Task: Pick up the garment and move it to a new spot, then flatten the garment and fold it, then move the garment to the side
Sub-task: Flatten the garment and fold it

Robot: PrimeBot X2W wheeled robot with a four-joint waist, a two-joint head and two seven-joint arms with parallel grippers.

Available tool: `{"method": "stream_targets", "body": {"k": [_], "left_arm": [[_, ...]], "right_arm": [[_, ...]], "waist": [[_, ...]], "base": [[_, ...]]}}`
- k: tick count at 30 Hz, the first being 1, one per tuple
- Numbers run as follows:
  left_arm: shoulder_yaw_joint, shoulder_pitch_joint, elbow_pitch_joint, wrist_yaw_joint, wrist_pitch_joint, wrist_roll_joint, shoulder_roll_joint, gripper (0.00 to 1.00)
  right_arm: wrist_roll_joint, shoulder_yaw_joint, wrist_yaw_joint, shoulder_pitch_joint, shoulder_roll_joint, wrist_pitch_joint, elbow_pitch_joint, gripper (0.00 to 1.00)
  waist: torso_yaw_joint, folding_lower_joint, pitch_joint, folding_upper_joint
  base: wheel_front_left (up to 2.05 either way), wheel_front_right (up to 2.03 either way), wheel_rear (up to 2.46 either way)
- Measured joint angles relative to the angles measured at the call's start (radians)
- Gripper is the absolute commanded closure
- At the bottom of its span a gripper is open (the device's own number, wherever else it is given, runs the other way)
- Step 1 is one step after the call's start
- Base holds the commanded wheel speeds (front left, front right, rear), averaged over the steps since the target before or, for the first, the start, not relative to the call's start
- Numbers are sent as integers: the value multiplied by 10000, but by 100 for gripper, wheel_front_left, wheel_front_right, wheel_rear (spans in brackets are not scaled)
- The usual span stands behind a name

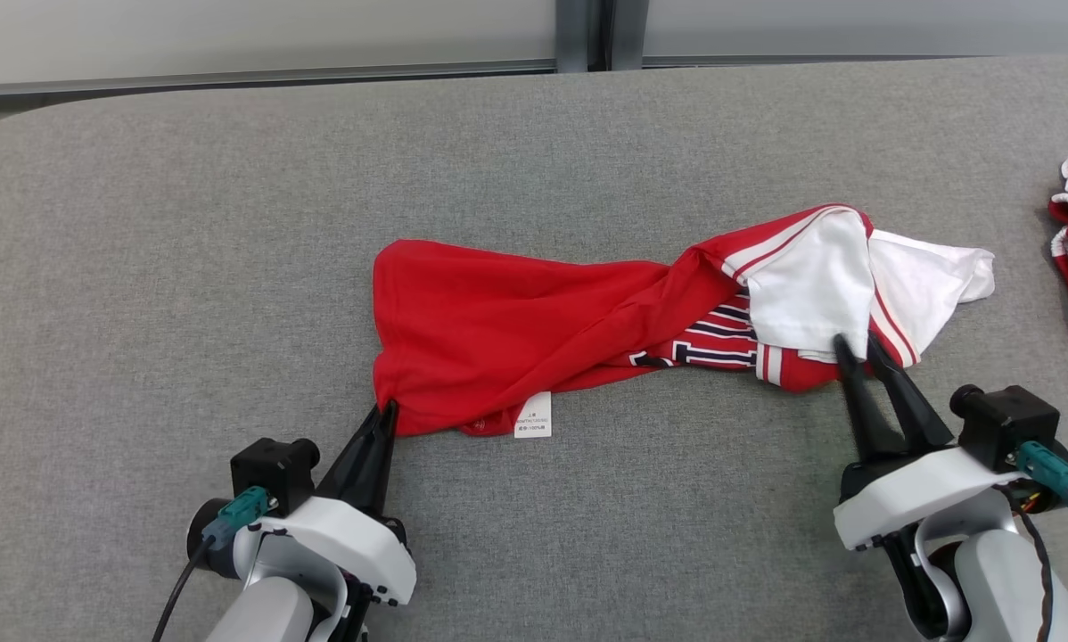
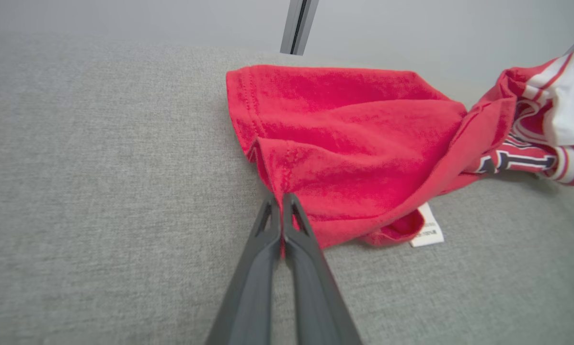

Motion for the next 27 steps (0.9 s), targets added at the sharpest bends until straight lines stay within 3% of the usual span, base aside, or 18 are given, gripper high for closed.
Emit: {"method": "stream_targets", "body": {"k": [7,13,21,27], "left_arm": [[234,-5,-719,192,-385,100,228,100],[604,-314,-2472,460,-686,663,723,100],[1057,-1281,-5545,704,-663,1331,1404,100],[1530,-2568,-7887,980,247,1737,1956,100]], "right_arm": [[2,-119,0,-224,-94,-268,-337,100],[-184,-619,0,-605,-468,-403,-1530,100],[-598,-1551,0,-1396,-1133,71,-4119,100],[-811,-2234,2,-2311,-1743,782,-6334,100]], "waist": [[-102,0,21,0],[-246,0,-102,0],[-307,0,-428,0],[-269,0,-647,0]], "base": [[0,0,0],[0,0,0],[0,0,0],[0,0,0]]}}
